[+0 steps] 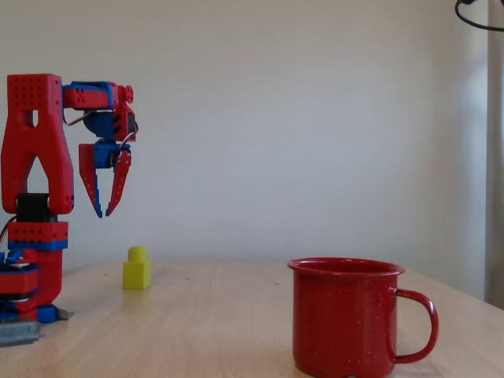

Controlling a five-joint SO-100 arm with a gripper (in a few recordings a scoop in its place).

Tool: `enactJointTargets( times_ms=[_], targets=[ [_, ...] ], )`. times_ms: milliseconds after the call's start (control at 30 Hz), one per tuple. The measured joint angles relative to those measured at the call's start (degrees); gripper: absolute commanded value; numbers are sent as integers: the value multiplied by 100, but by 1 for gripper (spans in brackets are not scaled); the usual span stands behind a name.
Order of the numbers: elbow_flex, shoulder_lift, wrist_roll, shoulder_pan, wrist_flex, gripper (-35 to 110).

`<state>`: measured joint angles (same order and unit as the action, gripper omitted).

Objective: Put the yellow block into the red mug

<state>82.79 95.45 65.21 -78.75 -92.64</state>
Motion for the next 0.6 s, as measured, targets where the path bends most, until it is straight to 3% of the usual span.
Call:
enactJointTargets(
  times_ms=[300,600],
  targets=[
    [-220,-677,773,-9,642,10],
    [-229,-1011,809,26,809,28]
  ],
)
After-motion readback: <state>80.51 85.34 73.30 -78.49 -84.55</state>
